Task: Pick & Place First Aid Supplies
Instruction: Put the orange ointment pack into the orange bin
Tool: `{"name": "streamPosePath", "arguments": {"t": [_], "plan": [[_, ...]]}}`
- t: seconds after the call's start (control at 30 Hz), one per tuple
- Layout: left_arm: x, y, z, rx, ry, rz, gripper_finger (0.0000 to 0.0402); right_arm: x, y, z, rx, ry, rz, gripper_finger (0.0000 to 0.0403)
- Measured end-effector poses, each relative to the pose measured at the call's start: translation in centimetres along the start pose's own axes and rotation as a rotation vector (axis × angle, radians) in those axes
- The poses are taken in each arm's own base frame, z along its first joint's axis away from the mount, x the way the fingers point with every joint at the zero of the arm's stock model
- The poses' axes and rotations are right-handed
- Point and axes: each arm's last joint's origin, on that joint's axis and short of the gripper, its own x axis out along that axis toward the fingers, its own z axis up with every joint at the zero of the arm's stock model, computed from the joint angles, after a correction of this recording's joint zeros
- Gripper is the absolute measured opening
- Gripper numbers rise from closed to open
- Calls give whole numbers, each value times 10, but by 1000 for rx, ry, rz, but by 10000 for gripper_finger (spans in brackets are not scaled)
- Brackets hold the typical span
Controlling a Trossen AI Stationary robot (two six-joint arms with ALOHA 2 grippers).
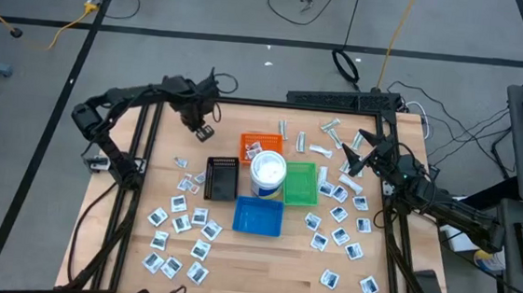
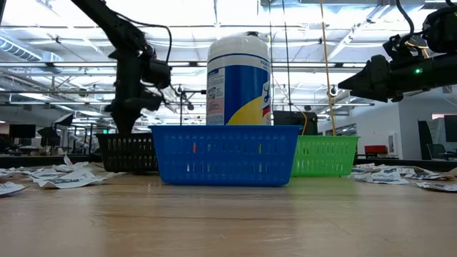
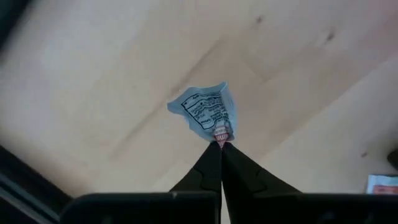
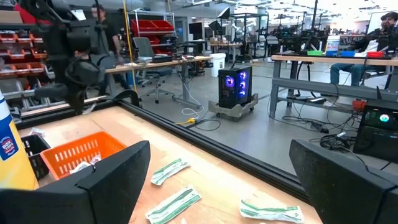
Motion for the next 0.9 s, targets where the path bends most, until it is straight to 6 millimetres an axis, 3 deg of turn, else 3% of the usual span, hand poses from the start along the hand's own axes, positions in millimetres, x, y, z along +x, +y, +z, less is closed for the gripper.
{"name": "streamPosePath", "arguments": {"t": [0.27,0.57,0.9], "plan": [[-21,-15,4,284,15,-7,2,0,0,0,0,0,0,380],[-24,-38,5,573,13,-11,1,0,0,0,0,0,0,380],[-37,-87,46,835,-91,-105,0,0,0,0,0,0,0,380]]}}
